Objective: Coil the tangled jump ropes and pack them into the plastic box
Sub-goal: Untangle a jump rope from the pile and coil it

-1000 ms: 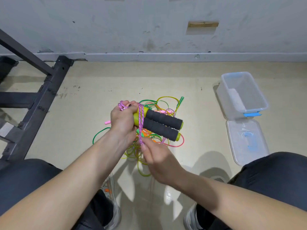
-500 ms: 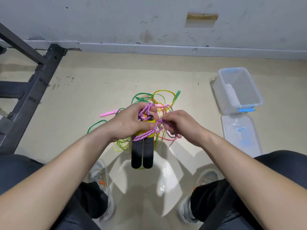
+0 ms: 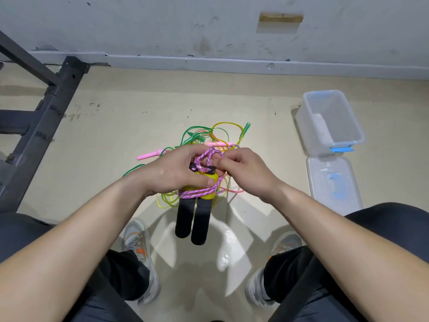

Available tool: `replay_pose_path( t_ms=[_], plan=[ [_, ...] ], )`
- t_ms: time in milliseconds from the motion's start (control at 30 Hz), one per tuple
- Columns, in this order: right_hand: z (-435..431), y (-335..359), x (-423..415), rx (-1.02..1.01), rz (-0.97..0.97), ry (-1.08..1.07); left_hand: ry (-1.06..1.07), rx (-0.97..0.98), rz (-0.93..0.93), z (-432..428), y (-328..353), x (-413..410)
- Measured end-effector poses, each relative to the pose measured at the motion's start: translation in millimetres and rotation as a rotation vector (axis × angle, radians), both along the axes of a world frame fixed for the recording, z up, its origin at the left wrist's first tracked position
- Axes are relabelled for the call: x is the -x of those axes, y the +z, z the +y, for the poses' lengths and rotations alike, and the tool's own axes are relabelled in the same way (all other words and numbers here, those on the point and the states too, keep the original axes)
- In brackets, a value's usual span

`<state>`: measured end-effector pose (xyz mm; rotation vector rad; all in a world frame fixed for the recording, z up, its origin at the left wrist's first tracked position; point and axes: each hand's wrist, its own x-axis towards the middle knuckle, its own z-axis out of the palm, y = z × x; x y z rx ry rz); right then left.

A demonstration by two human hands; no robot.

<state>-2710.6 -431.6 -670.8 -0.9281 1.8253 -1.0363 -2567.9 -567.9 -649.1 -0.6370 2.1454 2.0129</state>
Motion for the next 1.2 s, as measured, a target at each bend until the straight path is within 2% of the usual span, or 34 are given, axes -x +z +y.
replay_pose_path(
  t_ms=[133, 267, 400, 500, 600, 700, 800, 867, 933, 1000, 1067, 1133, 1200],
  plan=[
    [5, -6, 0, 0.060, -0.103, -0.013, -0.020, 0.039, -0.005, -6, 1, -2],
    [6, -11, 3, 0.073, -0.158, -0.068, 0.154, 0.066, 0.046, -10, 4, 0],
    [5, -10, -1, 0.019, -0.338, -0.098, 0.130, 0.039, 0.063, -10, 6, 0],
    [6, -3, 2, -0.024, -0.417, -0.038, 0.070, -0.039, 0.091, -9, 6, -4],
    [8, 2, 3, -0.010, -0.509, 0.078, -0.005, -0.202, 0.108, -10, 5, -7],
    [9, 7, -1, 0.081, -0.385, 0.095, -0.056, -0.273, 0.106, -12, 6, -8],
    [9, 6, -6, 0.140, -0.258, -0.001, -0.072, -0.192, 0.088, -13, 9, -6],
    [8, 4, -10, 0.129, -0.270, -0.022, -0.088, -0.163, 0.086, -11, 11, -5],
    [9, 3, -10, 0.081, -0.436, -0.054, -0.096, -0.144, 0.068, -10, 11, -5],
    [9, 5, -8, 0.016, -0.700, -0.068, -0.097, -0.115, 0.035, -10, 10, -5],
    [8, 8, -10, -0.012, -0.805, -0.031, -0.049, -0.105, 0.009, -9, 9, -4],
    [7, 8, -13, 0.010, -0.753, -0.018, 0.034, -0.085, -0.019, -7, 5, -2],
    [7, 7, -15, 0.021, -0.604, -0.018, 0.097, 0.010, -0.072, -5, 1, 0]
  ],
)
